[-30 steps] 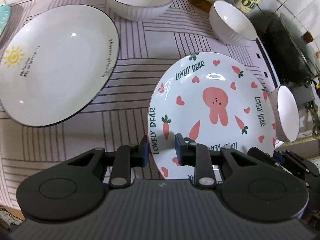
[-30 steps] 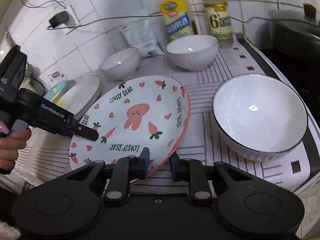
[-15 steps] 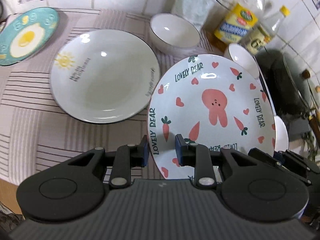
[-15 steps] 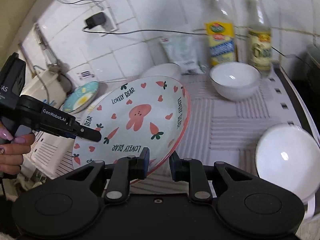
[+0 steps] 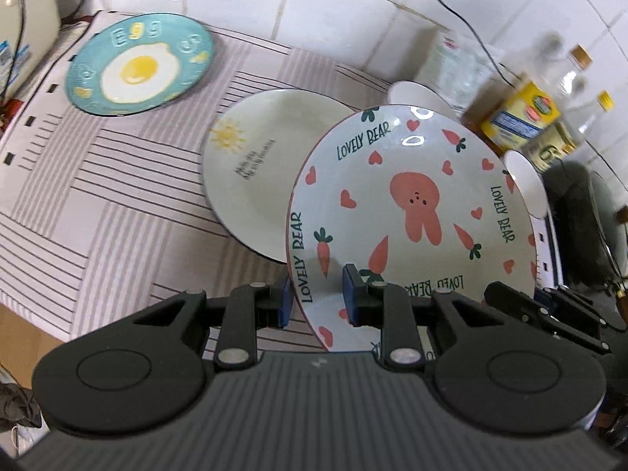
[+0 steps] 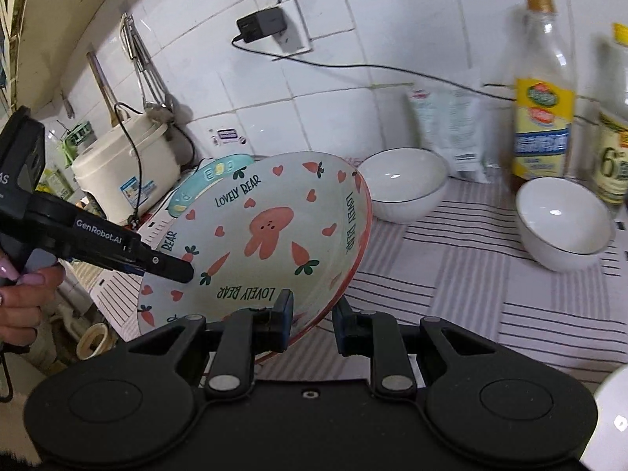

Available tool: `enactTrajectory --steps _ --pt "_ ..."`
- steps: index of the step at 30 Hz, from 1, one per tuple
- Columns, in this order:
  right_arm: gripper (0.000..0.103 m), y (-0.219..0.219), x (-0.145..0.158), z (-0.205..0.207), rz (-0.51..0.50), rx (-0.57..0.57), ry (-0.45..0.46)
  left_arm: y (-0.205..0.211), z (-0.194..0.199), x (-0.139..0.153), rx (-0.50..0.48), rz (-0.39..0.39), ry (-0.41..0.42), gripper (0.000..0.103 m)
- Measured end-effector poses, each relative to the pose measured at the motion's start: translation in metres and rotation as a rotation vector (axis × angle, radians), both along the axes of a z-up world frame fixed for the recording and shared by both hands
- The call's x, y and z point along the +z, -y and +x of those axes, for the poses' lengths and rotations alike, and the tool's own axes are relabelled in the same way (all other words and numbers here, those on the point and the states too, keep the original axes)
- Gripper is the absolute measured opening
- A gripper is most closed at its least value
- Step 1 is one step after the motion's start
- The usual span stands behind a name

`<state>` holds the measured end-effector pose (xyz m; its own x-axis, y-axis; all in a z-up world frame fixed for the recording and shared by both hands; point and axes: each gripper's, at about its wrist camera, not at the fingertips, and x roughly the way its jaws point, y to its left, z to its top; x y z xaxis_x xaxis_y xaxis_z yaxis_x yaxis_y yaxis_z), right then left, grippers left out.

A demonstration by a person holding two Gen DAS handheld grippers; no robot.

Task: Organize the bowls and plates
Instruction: 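Lift the bunny plate with both grippers and carry it over the white plate, then lower the bunny plate onto the white plate and open both grippers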

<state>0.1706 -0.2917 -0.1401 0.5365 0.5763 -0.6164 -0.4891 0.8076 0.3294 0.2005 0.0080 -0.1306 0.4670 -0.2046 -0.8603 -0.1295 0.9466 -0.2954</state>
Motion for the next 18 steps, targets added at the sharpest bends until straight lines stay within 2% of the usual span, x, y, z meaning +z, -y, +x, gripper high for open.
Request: enactTrajectory --steps 4,8,18 --pt "0.027 -0.014 -0.007 0.015 -0.006 0.045 -0.042 -0.015 0.004 -0.007 0.029 0.009 -0.015 0.024" --pt "0.027 -0.027 -0.016 0.031 -0.021 0.069 -0.070 -0.026 0.015 -0.021 0.048 0.011 -0.076 0.024" --pt "0.027 -0.045 -0.035 0.070 -0.008 0.070 -0.168 -0.041 0.044 -0.035 0.077 0.043 -0.133 0.024"
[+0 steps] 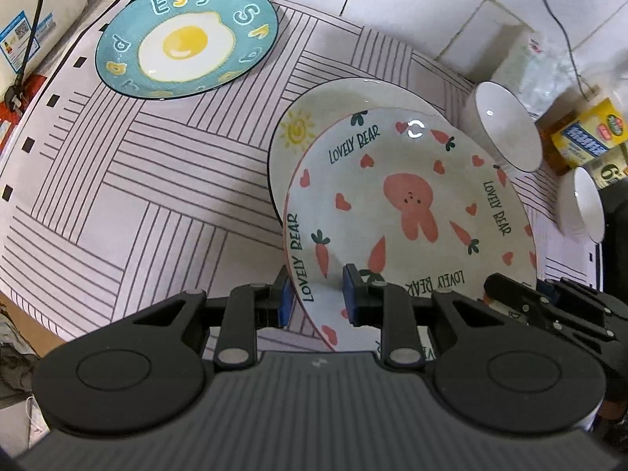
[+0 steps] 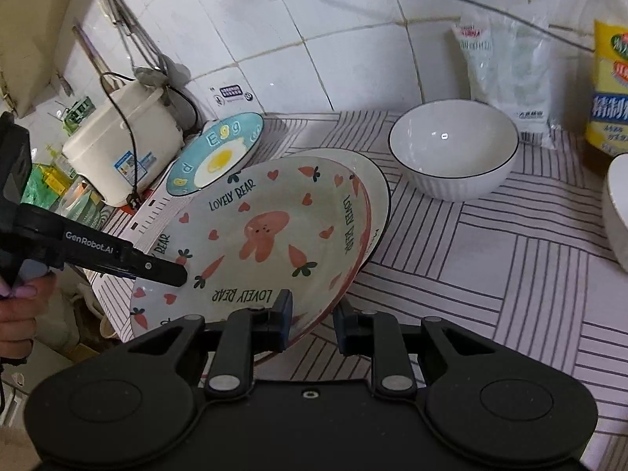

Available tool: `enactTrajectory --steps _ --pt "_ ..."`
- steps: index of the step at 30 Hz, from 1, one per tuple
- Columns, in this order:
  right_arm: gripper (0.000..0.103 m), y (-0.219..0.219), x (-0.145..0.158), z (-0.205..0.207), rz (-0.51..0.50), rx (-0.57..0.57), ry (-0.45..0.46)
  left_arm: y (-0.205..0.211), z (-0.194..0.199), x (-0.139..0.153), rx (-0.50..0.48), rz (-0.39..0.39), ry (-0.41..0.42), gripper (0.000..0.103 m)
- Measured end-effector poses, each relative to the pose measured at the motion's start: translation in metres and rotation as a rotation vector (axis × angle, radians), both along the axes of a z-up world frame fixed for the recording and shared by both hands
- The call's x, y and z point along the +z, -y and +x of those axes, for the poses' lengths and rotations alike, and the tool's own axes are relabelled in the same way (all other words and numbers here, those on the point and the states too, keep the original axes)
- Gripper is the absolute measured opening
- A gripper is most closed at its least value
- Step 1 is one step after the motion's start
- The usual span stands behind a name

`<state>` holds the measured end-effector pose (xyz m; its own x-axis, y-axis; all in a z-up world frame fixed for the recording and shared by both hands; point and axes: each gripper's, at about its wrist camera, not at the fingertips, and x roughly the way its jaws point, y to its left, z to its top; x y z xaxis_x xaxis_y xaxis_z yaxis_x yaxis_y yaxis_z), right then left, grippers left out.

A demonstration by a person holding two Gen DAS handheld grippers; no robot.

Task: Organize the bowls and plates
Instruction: 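Lower the bunny plate onto the white plate and open both grippers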

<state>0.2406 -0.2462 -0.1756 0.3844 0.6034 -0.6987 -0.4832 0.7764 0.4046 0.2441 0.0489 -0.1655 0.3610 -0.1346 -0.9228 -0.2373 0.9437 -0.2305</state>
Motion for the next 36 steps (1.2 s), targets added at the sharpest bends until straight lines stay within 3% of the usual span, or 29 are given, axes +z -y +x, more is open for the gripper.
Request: enactTrajectory --steps 11,21,36 --pt "0.027 -0.019 -0.005 0.020 -0.072 0.005 -0.042 -0.013 0.026 -0.020 0.035 -0.036 -0.095 0.024" --pt "0.028 -0.025 -0.001 0.023 -0.121 0.001 -0.033 -0.015 0.034 -0.023 0.032 -0.039 -0.116 0.025" --pt "0.041 -0.047 -0.004 0.015 -0.248 -0.006 0.037 -0.012 0.030 -0.022 0.012 -0.030 -0.132 0.024"
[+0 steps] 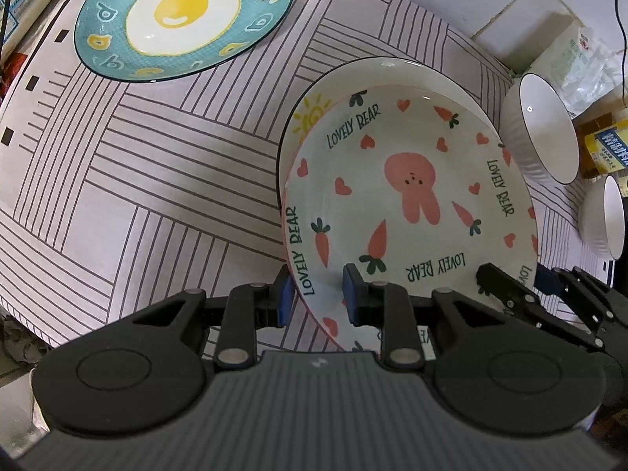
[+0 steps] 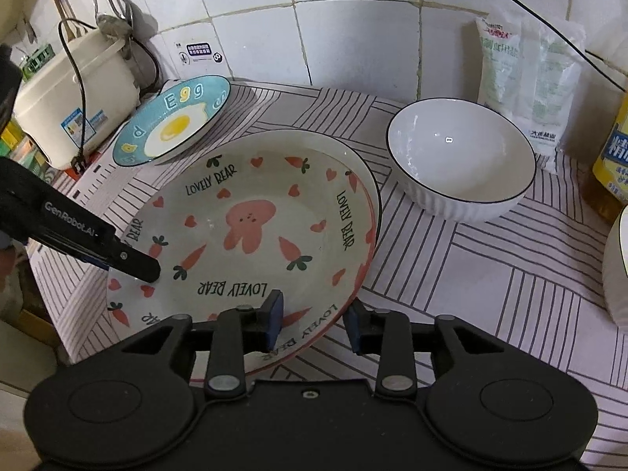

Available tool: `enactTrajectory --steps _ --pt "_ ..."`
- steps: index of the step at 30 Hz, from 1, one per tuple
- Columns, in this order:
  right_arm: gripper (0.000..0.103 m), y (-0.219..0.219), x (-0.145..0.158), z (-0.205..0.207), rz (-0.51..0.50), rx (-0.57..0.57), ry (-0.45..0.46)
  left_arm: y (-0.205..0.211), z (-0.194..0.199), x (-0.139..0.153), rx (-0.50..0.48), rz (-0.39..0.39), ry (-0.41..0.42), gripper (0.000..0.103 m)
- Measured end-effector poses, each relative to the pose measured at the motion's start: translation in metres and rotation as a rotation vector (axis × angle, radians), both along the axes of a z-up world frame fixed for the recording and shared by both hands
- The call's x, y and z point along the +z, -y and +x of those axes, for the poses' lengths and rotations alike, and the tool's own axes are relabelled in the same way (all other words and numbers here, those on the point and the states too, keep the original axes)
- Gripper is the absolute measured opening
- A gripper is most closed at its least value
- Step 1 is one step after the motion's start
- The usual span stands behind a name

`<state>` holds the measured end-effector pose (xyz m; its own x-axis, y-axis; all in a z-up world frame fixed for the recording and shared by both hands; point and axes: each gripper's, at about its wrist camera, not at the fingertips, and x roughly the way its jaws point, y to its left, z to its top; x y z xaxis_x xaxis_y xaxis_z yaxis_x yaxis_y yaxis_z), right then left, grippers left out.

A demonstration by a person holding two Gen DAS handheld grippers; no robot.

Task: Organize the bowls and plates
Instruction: 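Lower the bunny plate onto the white plate and open both grippers, then move both grippers to the blue egg plate and grasp its rim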

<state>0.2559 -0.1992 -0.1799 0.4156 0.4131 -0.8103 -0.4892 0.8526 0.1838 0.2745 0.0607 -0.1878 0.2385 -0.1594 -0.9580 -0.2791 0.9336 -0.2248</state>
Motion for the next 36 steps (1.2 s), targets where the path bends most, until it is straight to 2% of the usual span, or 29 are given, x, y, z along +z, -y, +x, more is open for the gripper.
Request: enactTrajectory --steps 10,13,19,23,29,31,36 --pt "0.043 -0.008 -0.002 -0.005 -0.054 -0.010 0.072 0.002 -0.009 0.009 -0.008 -0.021 0.025 0.024" --pt "0.043 -0.006 0.005 -0.008 -0.040 -0.024 0.087 0.004 -0.013 0.015 -0.017 -0.018 0.036 0.024" --pt "0.043 -0.009 0.045 -0.028 -0.030 0.025 0.166 0.005 -0.025 0.045 -0.062 0.033 0.069 0.024" --pt "0.044 -0.013 0.073 -0.042 -0.017 0.058 0.186 0.003 -0.038 0.072 -0.100 0.057 0.112 0.026" --pt "0.058 -0.026 0.112 -0.063 0.047 0.068 0.219 -0.013 -0.050 0.107 -0.163 0.078 0.153 0.032" --pt "0.066 -0.033 0.122 -0.069 0.066 0.062 0.230 -0.020 -0.053 0.116 -0.181 0.082 0.161 0.034" --pt "0.072 -0.056 0.143 -0.083 0.115 0.055 0.265 -0.045 -0.061 0.134 -0.222 0.107 0.183 0.041"
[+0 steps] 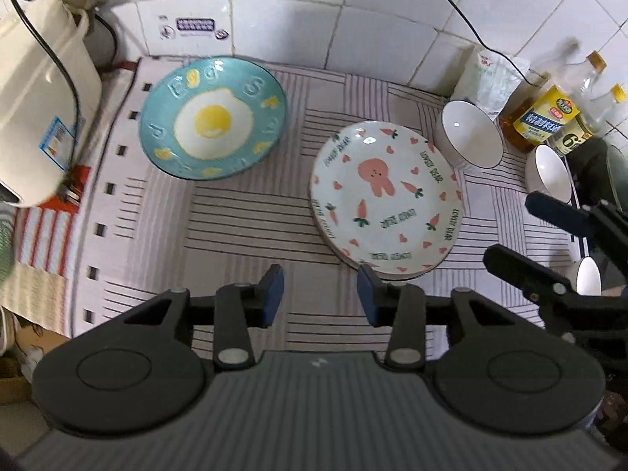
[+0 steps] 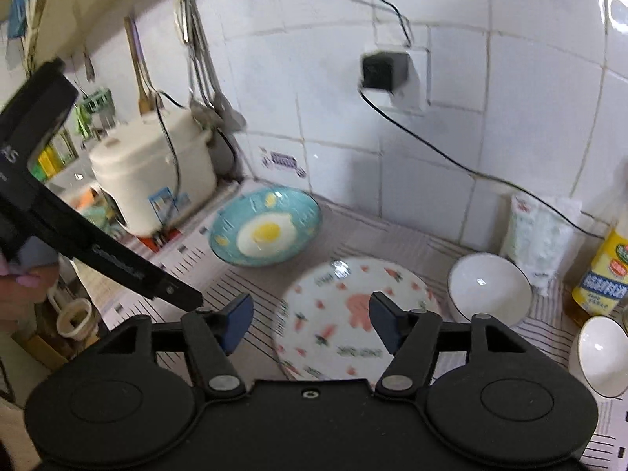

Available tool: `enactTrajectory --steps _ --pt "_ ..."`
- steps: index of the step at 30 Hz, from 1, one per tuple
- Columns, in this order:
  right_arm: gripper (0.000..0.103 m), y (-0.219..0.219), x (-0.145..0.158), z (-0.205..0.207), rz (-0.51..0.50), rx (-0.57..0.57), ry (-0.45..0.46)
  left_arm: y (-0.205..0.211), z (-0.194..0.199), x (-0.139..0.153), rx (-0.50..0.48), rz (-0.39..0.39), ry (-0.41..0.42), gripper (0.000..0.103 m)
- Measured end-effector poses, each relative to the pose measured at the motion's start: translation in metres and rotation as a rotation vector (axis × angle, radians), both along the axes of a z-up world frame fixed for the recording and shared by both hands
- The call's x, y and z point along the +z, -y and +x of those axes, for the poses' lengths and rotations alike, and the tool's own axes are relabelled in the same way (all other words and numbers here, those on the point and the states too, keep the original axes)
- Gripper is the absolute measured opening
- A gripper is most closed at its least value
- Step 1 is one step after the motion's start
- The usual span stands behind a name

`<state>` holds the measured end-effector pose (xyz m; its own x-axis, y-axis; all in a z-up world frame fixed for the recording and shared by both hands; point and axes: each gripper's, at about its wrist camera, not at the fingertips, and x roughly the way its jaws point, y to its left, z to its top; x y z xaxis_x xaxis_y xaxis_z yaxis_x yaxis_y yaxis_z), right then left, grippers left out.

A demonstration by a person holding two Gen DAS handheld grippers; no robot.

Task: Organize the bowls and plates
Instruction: 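Move both grippers to the blue egg plate and grasp its rim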

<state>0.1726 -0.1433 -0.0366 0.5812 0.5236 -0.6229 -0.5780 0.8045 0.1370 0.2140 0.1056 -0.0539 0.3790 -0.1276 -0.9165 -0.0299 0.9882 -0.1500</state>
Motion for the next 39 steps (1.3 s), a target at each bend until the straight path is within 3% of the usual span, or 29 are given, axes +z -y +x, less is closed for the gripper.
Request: enactTrajectory --steps 6,11,17,20,22,28,33,39 --pt "0.083 -0.035 0.009 -0.008 0.025 -0.007 0.019 -0.039 -0.002 0.011 -0.031 0.021 0.018 0.049" --pt "0.082 -0.072 0.010 -0.013 0.015 0.056 0.041 -0.065 0.001 0.012 -0.069 0.064 0.043 0.050" --pt "0.088 -0.107 0.006 -0.007 -0.018 0.009 0.072 -0.100 0.019 -0.002 -0.081 0.036 0.034 0.054" --pt "0.094 -0.117 -0.003 0.007 0.012 -0.029 0.062 -0.117 0.033 -0.013 -0.075 0.022 0.022 0.062" --pt "0.095 -0.120 -0.011 0.019 0.039 -0.062 0.039 -0.127 0.042 -0.020 -0.070 0.019 0.023 0.074" --pt "0.096 -0.128 -0.042 0.055 0.136 -0.185 0.024 -0.155 0.074 -0.048 0.008 0.031 0.037 0.083" --pt "0.087 -0.133 -0.071 0.111 0.113 -0.261 -0.123 -0.159 0.094 -0.073 0.052 0.046 0.078 0.083" --pt "0.086 -0.145 -0.113 0.165 0.106 -0.295 -0.230 -0.159 0.108 -0.101 0.079 0.066 0.117 0.083"
